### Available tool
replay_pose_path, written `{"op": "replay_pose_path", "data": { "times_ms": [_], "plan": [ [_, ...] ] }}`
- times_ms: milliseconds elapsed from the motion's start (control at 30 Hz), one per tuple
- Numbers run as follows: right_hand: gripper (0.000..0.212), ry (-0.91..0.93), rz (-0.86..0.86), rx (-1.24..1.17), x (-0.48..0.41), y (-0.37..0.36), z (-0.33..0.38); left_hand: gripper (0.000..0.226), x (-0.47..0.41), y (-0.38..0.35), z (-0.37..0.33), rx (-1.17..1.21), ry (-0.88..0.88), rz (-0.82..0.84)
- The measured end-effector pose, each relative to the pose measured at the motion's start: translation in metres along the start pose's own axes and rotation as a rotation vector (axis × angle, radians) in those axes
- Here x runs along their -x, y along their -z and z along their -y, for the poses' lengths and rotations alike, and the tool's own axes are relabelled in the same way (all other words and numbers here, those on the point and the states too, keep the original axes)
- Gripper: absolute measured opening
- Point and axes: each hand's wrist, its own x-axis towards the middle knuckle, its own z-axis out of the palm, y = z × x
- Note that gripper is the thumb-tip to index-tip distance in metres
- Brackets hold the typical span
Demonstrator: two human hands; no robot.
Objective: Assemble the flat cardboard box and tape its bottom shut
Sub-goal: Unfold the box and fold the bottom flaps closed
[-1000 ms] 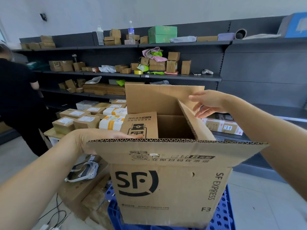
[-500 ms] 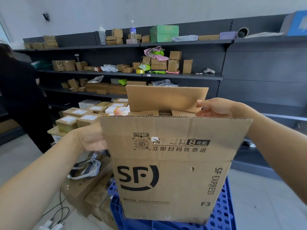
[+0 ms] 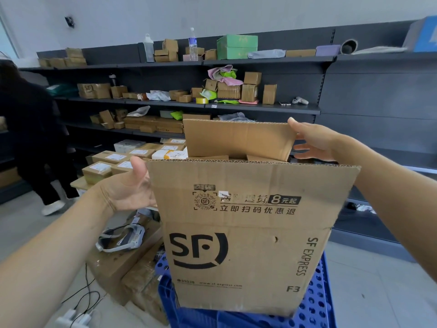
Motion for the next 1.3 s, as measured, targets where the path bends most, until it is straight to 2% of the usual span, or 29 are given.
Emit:
{"op": "replay_pose_path", "data": {
  "times_ms": [67, 133, 200, 367, 433, 500, 533, 633, 767, 833, 933, 1000, 1067, 1167, 1233, 1267, 1300],
  "plan": [
    [0.067, 0.003, -0.003, -0.010, -0.002, 0.000, 0.000, 0.070, 0.008, -0.045, -0.015, -0.047, -0.018, -0.013],
    [0.069, 0.002, -0.004, -0.045, -0.002, 0.000, 0.000, 0.083, 0.019, -0.088, -0.030, -0.230, -0.096, 0.098],
    [0.073, -0.003, -0.007, -0.069, -0.002, 0.001, -0.001, 0.086, 0.024, -0.115, -0.041, -0.277, -0.107, 0.136],
    [0.078, -0.015, -0.017, -0.106, 0.000, 0.001, 0.000, 0.077, 0.023, -0.111, -0.044, -0.305, -0.094, 0.132],
    [0.086, -0.021, -0.025, -0.129, 0.000, 0.002, 0.000, 0.073, 0.022, -0.109, -0.046, -0.294, -0.091, 0.178],
    [0.083, -0.019, -0.031, -0.148, 0.000, 0.002, 0.001, 0.069, 0.021, -0.113, -0.050, -0.249, -0.083, 0.229],
    [0.081, -0.017, -0.031, -0.152, -0.001, 0.001, 0.001, 0.072, 0.020, -0.115, -0.052, -0.221, -0.079, 0.241],
    [0.079, -0.012, -0.031, -0.150, 0.000, -0.001, 0.003, 0.097, 0.019, -0.130, -0.062, -0.311, -0.088, 0.103],
    [0.077, -0.006, -0.037, -0.155, 0.000, -0.002, 0.007, 0.088, 0.020, -0.140, -0.080, -0.443, -0.151, 0.100],
    [0.077, -0.002, -0.031, -0.160, 0.000, -0.002, 0.010, 0.077, 0.022, -0.143, -0.088, -0.481, -0.142, 0.147],
    [0.082, 0.003, -0.015, -0.160, 0.000, -0.001, 0.012, 0.078, 0.022, -0.138, -0.091, -0.502, -0.051, 0.361],
    [0.083, 0.008, -0.008, -0.159, -0.001, -0.001, 0.013, 0.082, 0.019, -0.136, -0.086, -0.439, 0.003, 0.492],
    [0.085, 0.010, 0.010, -0.148, -0.002, -0.001, 0.012, 0.094, 0.015, -0.132, -0.079, -0.327, 0.041, 0.536],
    [0.103, 0.013, 0.085, -0.110, -0.004, -0.002, 0.002, 0.103, 0.010, -0.124, -0.069, -0.055, 0.104, 0.597],
    [0.115, -0.015, 0.154, -0.081, -0.004, -0.003, -0.005, 0.102, 0.009, -0.126, -0.066, 0.150, 0.164, 0.556],
    [0.122, -0.038, 0.176, -0.059, -0.004, -0.003, -0.007, 0.099, 0.008, -0.127, -0.066, 0.200, 0.168, 0.474],
    [0.130, -0.048, 0.184, -0.041, -0.007, -0.002, -0.010, 0.094, 0.005, -0.130, -0.065, 0.127, 0.120, 0.373]
  ]
}}
